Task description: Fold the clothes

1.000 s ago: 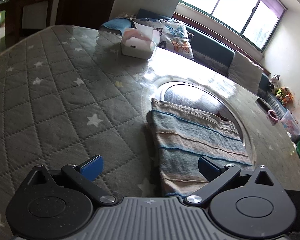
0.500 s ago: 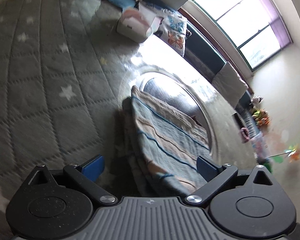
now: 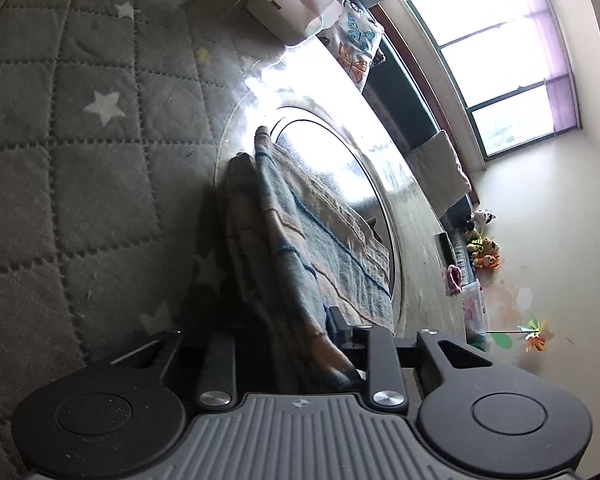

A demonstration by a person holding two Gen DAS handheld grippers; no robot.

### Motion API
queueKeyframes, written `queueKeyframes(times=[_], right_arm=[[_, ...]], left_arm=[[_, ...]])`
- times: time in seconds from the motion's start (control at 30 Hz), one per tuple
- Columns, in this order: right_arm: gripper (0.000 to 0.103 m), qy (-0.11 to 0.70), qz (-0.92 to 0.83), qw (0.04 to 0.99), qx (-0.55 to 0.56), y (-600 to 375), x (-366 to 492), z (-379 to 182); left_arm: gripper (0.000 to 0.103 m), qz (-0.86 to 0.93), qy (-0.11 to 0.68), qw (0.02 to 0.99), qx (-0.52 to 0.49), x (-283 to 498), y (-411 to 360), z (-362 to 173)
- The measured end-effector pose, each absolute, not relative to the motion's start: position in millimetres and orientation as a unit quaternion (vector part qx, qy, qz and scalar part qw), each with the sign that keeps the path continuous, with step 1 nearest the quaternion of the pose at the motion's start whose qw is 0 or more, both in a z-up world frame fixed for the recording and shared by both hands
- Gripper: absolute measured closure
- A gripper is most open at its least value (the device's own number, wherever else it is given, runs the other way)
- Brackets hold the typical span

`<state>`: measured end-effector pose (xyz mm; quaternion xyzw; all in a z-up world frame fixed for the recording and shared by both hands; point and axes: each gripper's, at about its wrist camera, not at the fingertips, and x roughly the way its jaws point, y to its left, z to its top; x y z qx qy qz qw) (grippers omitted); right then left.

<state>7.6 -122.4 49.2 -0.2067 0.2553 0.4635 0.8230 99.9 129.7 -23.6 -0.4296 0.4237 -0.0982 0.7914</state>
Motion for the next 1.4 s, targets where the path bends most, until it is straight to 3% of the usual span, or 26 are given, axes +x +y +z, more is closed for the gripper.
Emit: queueKeyframes(times=[0.13,0.63,0.77,1.03,1.17,1.4], right_arm=[[0.082,0.27,0.465,0.824,-0.177,-136,15,53],[0.081,0.355,0.313,0.877,-0.077,-203,109,17],[0.075,0.375,0.276,0.884,-0.047,-219,125,3],[0.075,0.402,0.281,0.871,0.021,-230,144,-12],[0.093,0.401,0.276,0.873,0.042,-233,142,-11],[0.097,0.373,0.279,0.882,0.07,-246,129,5]], left_arm=[[0.076,-0.1,0.421,0.793,-0.429,99,131,-24],[0.078,-0.101,0.419,0.795,-0.428,98,127,-26],[0.078,-0.102,0.419,0.796,-0.426,97,126,-25],[0.078,-0.101,0.42,0.8,-0.417,100,124,-23],[0.078,-0.092,0.424,0.807,-0.401,100,119,-18],[0.08,-0.108,0.425,0.826,-0.355,108,90,6]])
